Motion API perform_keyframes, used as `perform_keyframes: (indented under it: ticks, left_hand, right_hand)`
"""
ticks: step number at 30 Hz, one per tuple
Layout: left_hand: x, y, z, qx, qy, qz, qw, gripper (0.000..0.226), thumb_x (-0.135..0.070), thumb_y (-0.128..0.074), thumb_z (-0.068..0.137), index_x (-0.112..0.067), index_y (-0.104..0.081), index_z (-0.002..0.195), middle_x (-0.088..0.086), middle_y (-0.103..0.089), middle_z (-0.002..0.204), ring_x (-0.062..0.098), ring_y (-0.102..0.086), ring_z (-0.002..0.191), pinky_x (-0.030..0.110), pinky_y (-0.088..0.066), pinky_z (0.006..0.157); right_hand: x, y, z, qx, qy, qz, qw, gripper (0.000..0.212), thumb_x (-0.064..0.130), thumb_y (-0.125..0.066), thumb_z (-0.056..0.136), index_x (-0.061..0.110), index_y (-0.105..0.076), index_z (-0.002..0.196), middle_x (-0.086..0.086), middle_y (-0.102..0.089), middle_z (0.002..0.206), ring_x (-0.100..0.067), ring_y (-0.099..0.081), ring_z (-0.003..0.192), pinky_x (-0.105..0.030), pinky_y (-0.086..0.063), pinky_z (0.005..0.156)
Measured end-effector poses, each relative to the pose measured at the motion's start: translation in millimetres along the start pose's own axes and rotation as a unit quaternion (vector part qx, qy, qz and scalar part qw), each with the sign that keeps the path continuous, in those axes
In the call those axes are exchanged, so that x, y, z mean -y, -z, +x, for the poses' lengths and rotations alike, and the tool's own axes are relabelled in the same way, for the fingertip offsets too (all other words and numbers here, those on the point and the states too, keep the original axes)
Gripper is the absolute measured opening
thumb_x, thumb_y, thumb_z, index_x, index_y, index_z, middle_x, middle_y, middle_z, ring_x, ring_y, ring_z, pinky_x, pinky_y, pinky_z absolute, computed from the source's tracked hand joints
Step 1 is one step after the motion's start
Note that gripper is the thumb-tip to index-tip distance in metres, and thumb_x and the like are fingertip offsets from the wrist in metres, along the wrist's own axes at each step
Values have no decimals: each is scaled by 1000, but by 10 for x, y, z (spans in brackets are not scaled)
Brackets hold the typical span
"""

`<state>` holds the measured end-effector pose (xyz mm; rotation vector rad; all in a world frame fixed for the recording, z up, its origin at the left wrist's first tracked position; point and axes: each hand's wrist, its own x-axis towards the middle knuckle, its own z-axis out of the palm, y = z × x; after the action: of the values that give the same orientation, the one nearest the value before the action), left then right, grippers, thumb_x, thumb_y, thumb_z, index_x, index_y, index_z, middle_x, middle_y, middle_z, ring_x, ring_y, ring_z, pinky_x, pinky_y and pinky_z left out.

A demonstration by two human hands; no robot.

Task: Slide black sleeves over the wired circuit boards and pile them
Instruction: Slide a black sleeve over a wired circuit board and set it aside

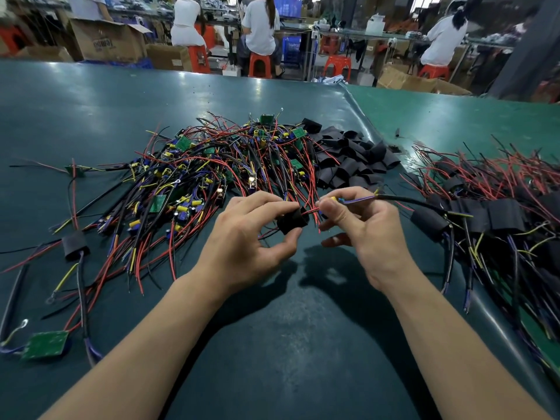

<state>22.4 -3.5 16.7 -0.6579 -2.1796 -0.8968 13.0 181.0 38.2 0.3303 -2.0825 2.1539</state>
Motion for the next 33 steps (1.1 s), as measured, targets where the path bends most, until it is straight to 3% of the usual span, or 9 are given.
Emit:
perform_keyframes:
  ticks: [5,8,13,16,18,22,27,33]
  left_hand:
    - [-20,-23,6,-26,-17,-23,999,30,-12,-78,81,0,-73,107,10,-68,103,25,-66,93,41,-55,82]
    - [-14,-13,11,-40,-15,-23,999,30,-10,-78,81,1,-73,108,10,-69,106,23,-66,97,35,-54,87]
    - [-29,-32,5,-34,-14,-51,998,27,-11,-77,82,0,-74,106,9,-71,105,23,-68,95,39,-55,85]
    - [-33,-30,1,-18,-20,-69,997,26,-10,-79,80,-1,-74,105,8,-71,105,22,-68,97,40,-56,85]
    - [-48,-40,-7,-12,-24,-73,997,25,-9,-81,79,-2,-75,102,8,-71,104,21,-68,97,39,-56,84]
    - [-60,-49,-7,-29,-20,-64,997,24,-7,-80,79,-1,-75,103,8,-72,104,20,-69,96,37,-56,86]
    - [-65,-35,-2,-43,-18,-76,996,25,-6,-81,78,-2,-75,101,7,-72,104,17,-69,96,31,-56,87]
    - [-69,-46,0,-40,-15,-86,995,22,-3,-82,76,-2,-75,97,6,-73,99,16,-70,92,31,-56,85]
  right_hand:
    - [2,-68,-22,38,-20,30,999,43,48,-57,83,11,-70,102,-13,-70,92,-20,-66,75,-27,-54,51]
    - [30,-67,-23,52,-42,74,995,41,42,-47,95,13,-70,113,-7,-71,94,-18,-66,77,-28,-54,52]
    - [28,-94,-29,2,-35,95,995,27,29,-61,87,12,-73,105,-14,-65,90,-13,-57,62,-25,-53,53]
    - [21,-101,-4,-60,-81,135,986,7,21,-73,81,15,-74,84,-8,-63,75,-12,-57,52,-22,-51,47]
    - [4,-112,3,-94,-104,157,978,8,20,-78,74,17,-72,71,-5,-64,69,-11,-56,47,-21,-49,44]
    - [3,-151,-10,-93,-148,202,964,20,23,-79,68,11,-66,77,-9,-65,69,-11,-57,45,-19,-49,43]
    - [43,-177,-20,-94,-200,261,940,29,25,-79,67,9,-62,84,-1,-61,57,-7,-56,44,-16,-47,41]
    - [43,-193,-29,-94,-216,259,937,33,27,-78,67,12,-60,90,2,-59,56,-6,-54,43,-15,-45,39]
